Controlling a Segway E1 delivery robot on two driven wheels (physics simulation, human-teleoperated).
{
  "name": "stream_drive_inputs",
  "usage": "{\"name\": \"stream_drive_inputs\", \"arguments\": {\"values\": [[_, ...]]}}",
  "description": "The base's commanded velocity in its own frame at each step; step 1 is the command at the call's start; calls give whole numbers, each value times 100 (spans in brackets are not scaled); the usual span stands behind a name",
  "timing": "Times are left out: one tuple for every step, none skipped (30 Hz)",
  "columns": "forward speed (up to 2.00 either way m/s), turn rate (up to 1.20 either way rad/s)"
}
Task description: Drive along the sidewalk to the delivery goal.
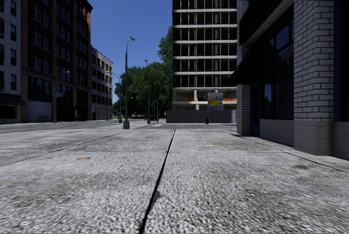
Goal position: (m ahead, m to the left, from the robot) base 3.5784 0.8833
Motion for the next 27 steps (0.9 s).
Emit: {"name": "stream_drive_inputs", "arguments": {"values": [[179,45],[179,50],[179,50],[179,50],[179,8],[179,1],[179,0],[179,0],[179,0],[179,0],[179,0],[179,0],[179,0],[179,0],[179,0],[179,0],[179,0],[179,0],[179,0],[179,0],[179,0],[179,0],[179,0],[179,0],[179,0],[179,0],[179,0]]}}
